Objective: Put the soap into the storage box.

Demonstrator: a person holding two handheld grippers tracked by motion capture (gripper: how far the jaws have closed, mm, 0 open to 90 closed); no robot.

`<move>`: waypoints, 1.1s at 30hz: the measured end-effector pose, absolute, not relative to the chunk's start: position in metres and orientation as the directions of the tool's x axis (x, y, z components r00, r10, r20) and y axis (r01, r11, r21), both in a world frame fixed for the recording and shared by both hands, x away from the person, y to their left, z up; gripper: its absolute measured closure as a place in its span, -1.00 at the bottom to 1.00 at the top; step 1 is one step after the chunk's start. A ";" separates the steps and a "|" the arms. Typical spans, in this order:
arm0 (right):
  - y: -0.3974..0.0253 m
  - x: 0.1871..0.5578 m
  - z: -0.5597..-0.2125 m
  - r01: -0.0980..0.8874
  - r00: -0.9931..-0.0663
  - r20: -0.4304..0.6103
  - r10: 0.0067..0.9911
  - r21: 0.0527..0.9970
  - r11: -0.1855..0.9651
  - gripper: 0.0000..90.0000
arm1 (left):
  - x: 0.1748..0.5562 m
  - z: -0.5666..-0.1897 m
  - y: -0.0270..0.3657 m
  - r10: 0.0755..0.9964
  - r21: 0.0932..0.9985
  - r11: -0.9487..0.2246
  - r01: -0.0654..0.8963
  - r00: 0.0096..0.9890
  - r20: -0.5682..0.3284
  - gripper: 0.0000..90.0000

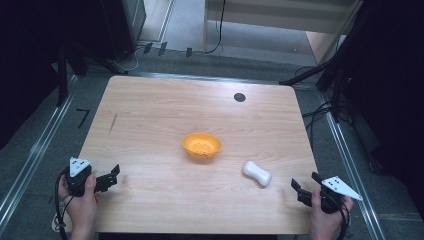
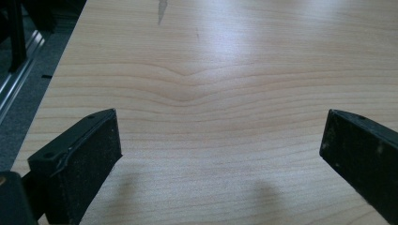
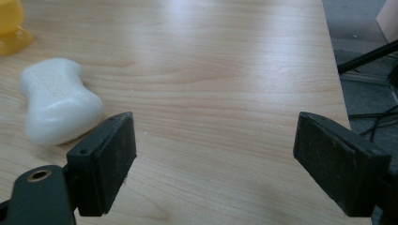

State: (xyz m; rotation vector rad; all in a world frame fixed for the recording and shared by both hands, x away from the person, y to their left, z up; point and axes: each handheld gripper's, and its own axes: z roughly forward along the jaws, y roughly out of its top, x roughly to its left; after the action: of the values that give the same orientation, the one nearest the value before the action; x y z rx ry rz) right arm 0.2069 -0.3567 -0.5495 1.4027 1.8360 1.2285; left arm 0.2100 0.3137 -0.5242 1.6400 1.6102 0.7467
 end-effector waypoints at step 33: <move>-0.284 0.262 -0.517 0.521 -0.701 -0.044 0.711 0.649 0.554 -0.71 | 0.212 -0.525 0.313 0.994 0.802 0.019 0.597 0.072 -0.077 -1.00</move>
State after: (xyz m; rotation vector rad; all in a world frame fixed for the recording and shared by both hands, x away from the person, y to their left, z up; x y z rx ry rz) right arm 0.2621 -0.2841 -0.5165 1.0184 2.4904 0.8939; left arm 0.2116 0.3134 -0.5246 1.6594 1.6045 0.7277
